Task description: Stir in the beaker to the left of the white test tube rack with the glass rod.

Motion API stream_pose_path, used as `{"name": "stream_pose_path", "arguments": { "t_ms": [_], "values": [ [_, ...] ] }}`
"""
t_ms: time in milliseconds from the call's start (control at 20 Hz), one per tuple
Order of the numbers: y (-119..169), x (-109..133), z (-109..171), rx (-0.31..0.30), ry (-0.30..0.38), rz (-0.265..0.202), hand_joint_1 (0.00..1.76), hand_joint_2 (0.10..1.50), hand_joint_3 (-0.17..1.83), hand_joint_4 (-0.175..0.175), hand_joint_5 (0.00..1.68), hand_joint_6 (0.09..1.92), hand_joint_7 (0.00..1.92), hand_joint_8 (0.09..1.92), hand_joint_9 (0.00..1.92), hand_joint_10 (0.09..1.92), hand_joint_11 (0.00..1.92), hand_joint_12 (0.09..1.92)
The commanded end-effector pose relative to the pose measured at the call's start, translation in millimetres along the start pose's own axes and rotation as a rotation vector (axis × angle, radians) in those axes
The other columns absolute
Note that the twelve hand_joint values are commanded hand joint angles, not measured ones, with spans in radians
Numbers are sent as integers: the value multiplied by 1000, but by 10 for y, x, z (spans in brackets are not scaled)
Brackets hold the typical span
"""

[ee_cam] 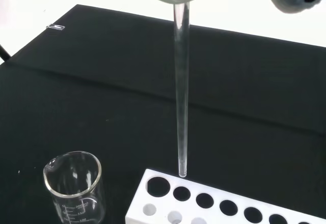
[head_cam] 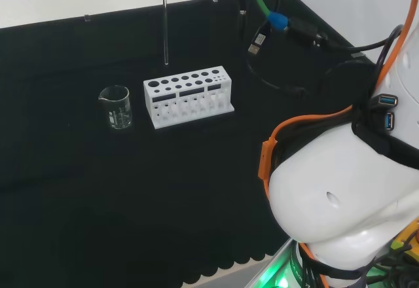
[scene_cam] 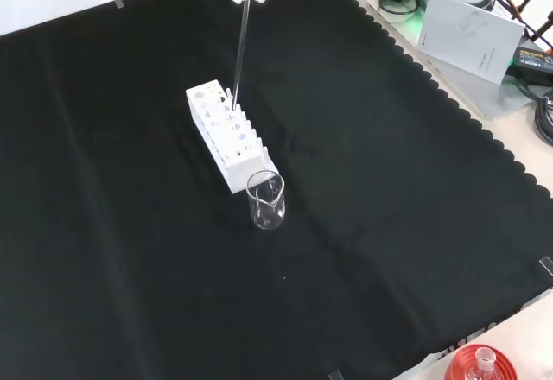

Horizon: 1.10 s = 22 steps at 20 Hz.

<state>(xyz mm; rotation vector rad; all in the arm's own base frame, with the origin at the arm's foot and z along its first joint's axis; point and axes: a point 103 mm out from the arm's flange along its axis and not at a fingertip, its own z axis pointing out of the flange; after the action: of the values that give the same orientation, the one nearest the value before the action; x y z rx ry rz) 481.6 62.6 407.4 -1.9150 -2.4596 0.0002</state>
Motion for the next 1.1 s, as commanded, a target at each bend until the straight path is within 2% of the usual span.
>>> {"name": "stream_pose_path", "arguments": {
  "t_ms": [50,300,600,950,1100],
  "values": [
    [17,43,13,7,-14,-4,1332,1014,-175,-175,1452,87,1646,87,1782,140,1675,405],
    [23,130,28,4,-7,-18,1332,1014,-175,-175,1453,87,1646,87,1783,138,1675,403],
    [44,336,24,-3,3,-54,1333,1014,-175,-175,1455,87,1646,87,1783,135,1676,402],
    [143,692,106,18,-4,-118,1333,1014,-175,-175,1456,87,1646,87,1785,133,1677,401],
    [233,880,177,29,-2,-173,1333,1014,-175,-175,1456,87,1646,87,1785,132,1677,400]
  ]
}}
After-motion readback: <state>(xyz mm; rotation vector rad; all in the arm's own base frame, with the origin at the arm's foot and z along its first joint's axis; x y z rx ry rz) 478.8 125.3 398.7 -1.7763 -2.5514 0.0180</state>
